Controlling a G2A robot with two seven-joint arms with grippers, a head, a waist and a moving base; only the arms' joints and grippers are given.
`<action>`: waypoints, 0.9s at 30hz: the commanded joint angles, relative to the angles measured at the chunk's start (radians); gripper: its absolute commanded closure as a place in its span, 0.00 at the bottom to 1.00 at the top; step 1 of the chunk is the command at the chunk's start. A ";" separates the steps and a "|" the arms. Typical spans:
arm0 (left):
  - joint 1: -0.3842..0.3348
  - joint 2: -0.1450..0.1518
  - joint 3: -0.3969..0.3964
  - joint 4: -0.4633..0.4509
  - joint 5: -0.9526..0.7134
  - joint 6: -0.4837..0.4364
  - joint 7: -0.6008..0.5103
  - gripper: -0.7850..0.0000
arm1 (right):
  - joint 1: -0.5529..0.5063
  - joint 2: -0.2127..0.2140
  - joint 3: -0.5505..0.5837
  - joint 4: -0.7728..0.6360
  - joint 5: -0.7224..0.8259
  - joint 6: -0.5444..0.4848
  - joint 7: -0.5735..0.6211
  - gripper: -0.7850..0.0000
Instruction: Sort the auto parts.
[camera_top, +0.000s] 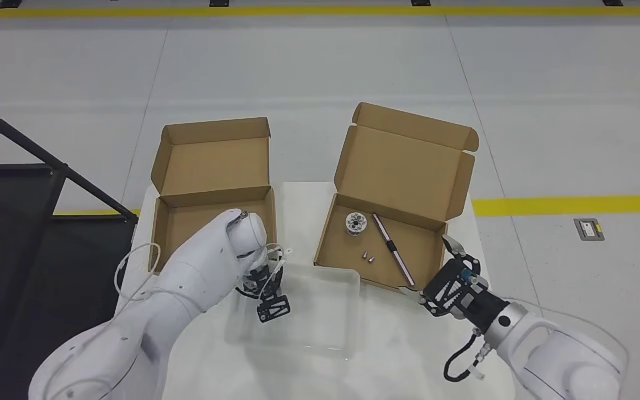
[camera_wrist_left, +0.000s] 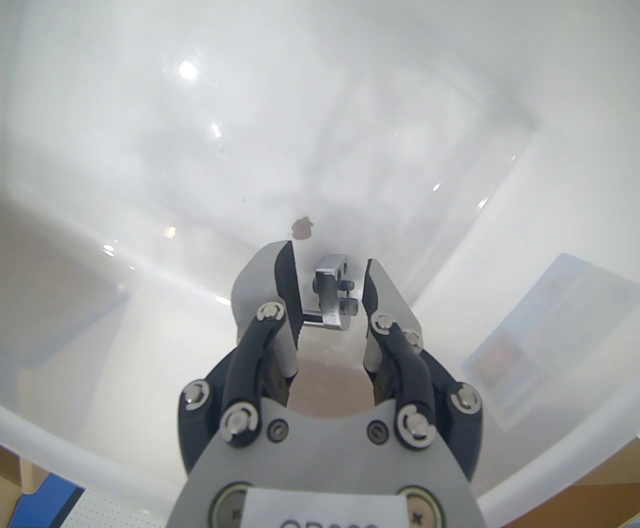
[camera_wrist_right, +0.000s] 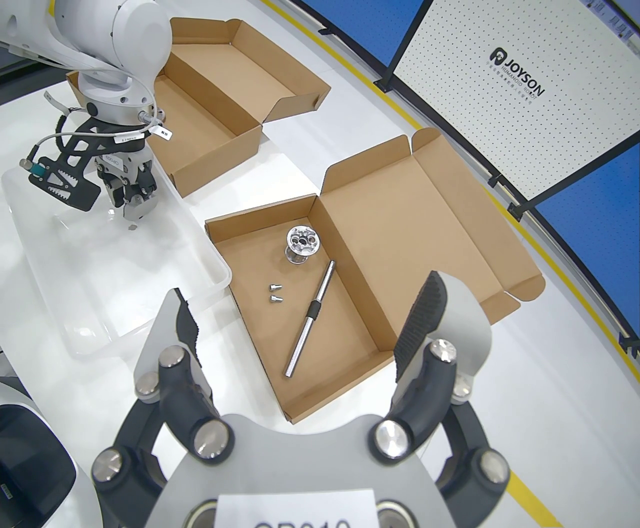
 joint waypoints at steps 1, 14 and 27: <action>-0.003 -0.005 0.000 0.010 0.000 0.006 0.006 0.58 | 0.000 0.000 0.000 0.000 0.000 0.000 0.000 0.00; -0.005 -0.036 0.000 0.062 0.000 0.035 0.035 0.66 | 0.000 0.000 0.000 0.000 0.000 0.000 0.000 0.00; -0.039 -0.052 0.000 0.071 0.000 0.071 0.071 1.00 | 0.000 0.000 0.000 0.000 0.000 0.000 0.000 0.00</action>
